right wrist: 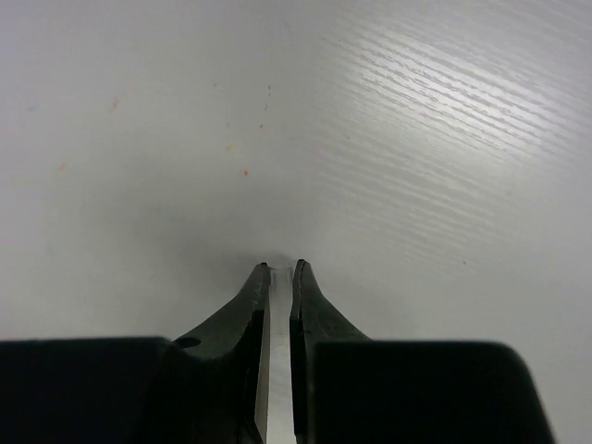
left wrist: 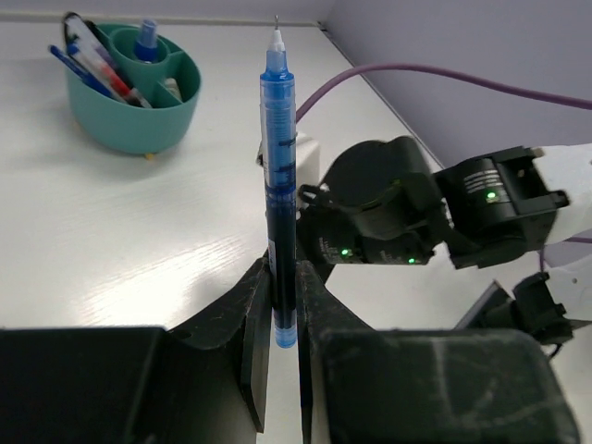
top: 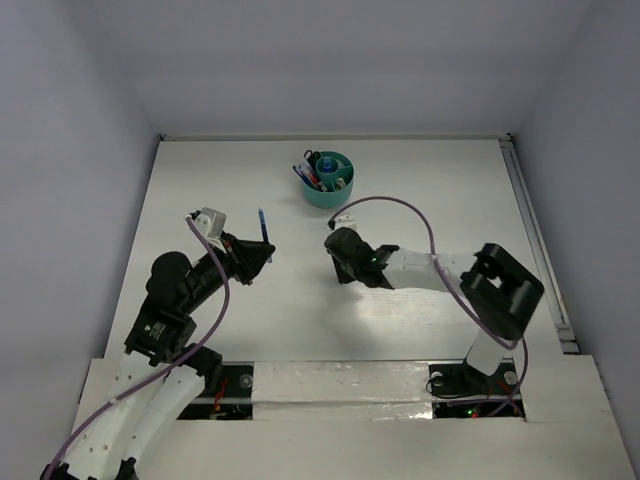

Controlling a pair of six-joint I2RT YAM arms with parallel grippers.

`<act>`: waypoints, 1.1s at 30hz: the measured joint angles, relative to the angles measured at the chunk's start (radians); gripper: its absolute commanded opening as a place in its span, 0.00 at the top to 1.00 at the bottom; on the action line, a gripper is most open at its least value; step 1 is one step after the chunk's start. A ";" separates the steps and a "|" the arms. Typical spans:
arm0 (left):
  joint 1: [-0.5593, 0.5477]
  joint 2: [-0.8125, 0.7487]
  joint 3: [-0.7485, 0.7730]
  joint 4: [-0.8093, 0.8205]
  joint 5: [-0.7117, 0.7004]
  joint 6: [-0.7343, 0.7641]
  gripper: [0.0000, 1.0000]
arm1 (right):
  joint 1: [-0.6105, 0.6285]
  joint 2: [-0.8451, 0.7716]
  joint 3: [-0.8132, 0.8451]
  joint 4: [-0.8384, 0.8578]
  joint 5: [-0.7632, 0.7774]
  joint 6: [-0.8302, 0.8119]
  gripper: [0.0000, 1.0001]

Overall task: Sort the stationery into containers
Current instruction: Close the pen cap on the pen.

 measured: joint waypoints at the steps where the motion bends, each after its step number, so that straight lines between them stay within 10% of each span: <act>1: 0.000 0.006 -0.010 0.013 0.015 -0.013 1.00 | 0.000 -0.045 -0.034 0.014 -0.010 0.000 1.00; 13: 0.000 0.055 -0.063 0.126 0.111 -0.108 1.00 | 0.000 -0.494 -0.155 0.511 -0.188 0.011 1.00; 33: 0.000 0.055 -0.089 0.167 0.206 -0.127 1.00 | 0.000 -0.274 -0.002 1.043 -0.325 0.156 1.00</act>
